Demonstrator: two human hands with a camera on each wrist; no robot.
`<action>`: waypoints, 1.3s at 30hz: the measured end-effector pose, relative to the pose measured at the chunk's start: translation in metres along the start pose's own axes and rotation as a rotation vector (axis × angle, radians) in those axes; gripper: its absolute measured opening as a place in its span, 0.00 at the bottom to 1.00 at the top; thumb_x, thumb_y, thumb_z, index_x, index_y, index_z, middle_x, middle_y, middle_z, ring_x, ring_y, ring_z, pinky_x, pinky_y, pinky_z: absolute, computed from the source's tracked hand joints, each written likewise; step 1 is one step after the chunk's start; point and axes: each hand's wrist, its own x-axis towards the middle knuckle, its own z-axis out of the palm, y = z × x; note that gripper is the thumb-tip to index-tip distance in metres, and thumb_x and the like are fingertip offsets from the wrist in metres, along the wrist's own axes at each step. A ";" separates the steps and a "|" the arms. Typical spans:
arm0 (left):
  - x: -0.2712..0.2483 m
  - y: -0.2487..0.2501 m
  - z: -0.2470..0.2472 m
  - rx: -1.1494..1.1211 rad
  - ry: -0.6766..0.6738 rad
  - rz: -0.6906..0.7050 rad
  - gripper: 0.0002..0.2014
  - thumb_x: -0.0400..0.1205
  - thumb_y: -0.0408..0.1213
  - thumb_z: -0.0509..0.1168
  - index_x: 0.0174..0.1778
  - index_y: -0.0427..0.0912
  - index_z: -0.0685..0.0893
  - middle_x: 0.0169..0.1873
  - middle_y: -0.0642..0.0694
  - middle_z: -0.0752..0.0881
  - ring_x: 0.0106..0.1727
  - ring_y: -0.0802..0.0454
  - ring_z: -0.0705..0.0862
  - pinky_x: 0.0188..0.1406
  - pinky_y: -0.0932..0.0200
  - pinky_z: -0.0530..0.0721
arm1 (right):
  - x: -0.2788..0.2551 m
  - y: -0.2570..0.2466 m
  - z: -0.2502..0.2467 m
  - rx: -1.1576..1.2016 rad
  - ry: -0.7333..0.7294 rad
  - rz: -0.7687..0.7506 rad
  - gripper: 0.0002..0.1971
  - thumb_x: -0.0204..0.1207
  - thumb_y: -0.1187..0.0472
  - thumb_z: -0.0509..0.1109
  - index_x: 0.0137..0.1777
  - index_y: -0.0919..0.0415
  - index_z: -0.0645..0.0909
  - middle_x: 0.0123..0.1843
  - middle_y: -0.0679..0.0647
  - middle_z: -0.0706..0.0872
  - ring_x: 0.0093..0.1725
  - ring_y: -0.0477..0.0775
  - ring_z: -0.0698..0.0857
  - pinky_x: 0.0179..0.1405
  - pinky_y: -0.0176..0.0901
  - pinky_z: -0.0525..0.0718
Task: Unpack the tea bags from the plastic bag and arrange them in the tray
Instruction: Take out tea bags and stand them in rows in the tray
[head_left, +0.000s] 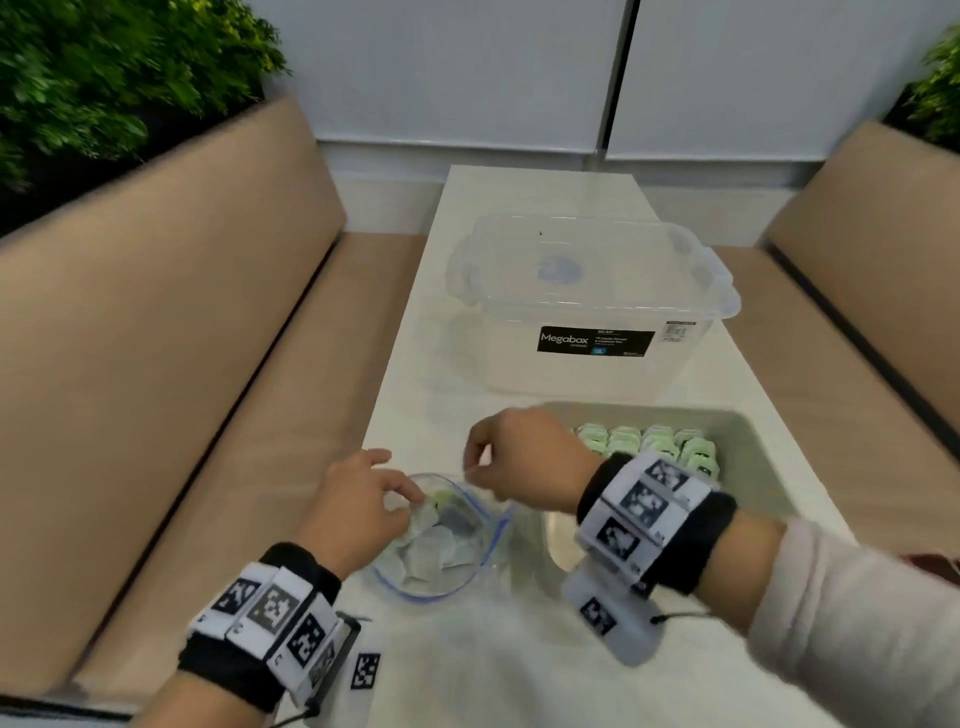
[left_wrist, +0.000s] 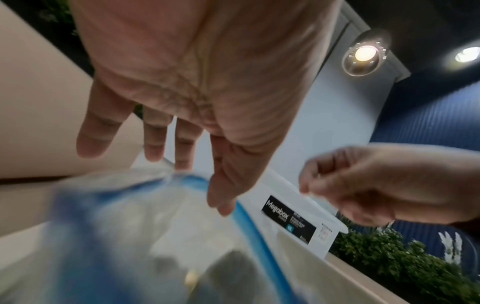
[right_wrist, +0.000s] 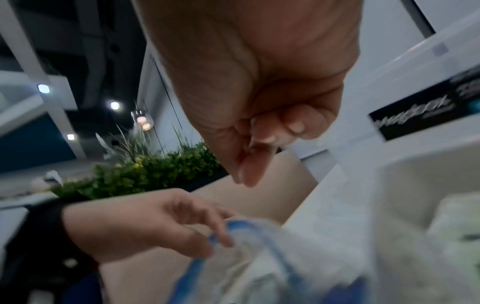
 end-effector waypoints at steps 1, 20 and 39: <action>-0.003 -0.006 0.006 -0.010 -0.024 -0.001 0.14 0.74 0.34 0.69 0.52 0.54 0.87 0.72 0.44 0.72 0.74 0.50 0.69 0.70 0.60 0.67 | -0.002 -0.011 0.016 0.024 -0.010 -0.024 0.07 0.74 0.60 0.67 0.45 0.54 0.88 0.37 0.49 0.88 0.44 0.52 0.87 0.46 0.40 0.82; -0.008 -0.026 0.023 -0.060 -0.071 0.165 0.38 0.70 0.19 0.58 0.78 0.45 0.65 0.73 0.47 0.69 0.73 0.49 0.71 0.73 0.59 0.70 | 0.016 -0.032 0.130 -0.048 0.180 0.310 0.15 0.76 0.65 0.61 0.63 0.61 0.73 0.60 0.57 0.83 0.59 0.58 0.82 0.51 0.46 0.79; -0.009 0.007 0.005 -0.354 0.008 0.383 0.23 0.83 0.38 0.62 0.73 0.61 0.71 0.66 0.60 0.80 0.67 0.64 0.77 0.69 0.65 0.72 | -0.007 -0.019 0.048 1.155 0.474 0.187 0.12 0.71 0.79 0.66 0.42 0.61 0.76 0.34 0.57 0.80 0.25 0.48 0.79 0.24 0.37 0.79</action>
